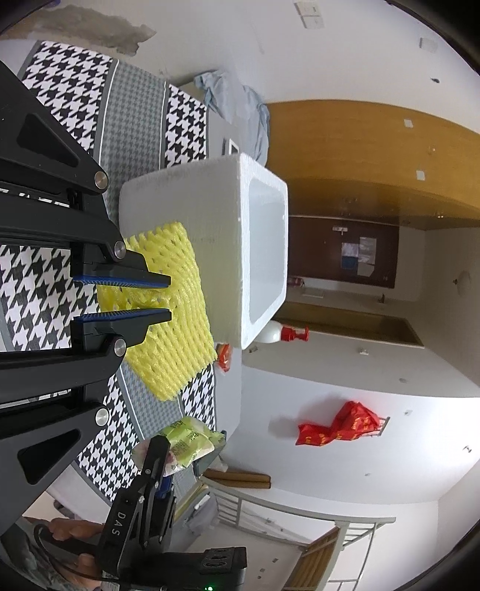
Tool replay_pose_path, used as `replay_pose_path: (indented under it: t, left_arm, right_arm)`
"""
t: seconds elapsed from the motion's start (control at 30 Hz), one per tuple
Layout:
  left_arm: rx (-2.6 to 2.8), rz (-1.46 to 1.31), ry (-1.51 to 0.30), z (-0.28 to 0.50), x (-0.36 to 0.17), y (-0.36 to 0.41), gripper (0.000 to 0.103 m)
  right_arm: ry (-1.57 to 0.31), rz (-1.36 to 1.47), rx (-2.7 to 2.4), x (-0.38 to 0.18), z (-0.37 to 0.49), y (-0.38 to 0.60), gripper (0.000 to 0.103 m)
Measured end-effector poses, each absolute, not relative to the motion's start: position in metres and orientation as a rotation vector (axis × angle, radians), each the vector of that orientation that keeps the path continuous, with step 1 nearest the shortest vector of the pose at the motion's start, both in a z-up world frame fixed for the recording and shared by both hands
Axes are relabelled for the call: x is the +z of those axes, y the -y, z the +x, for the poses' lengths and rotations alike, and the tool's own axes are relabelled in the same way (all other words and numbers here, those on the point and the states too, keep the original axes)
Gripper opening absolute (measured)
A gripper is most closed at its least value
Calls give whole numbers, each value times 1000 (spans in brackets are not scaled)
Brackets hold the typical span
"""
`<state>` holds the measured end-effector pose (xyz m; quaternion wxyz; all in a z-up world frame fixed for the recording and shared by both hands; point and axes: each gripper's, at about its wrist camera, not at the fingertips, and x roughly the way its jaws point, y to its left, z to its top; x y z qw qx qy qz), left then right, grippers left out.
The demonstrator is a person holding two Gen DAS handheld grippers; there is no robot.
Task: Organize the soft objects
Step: 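Lift the mesh sheet with the left gripper while the right gripper lifts the floral packet toward the box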
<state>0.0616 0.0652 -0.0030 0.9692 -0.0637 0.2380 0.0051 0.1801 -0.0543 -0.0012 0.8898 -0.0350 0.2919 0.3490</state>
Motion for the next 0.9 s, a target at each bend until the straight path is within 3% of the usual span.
replay_pose_path:
  t: [0.9]
  left_arm:
    - [37,-121,-451,59,16,-80,12]
  right_arm:
    - [-574,-109,770,18,184,31,27]
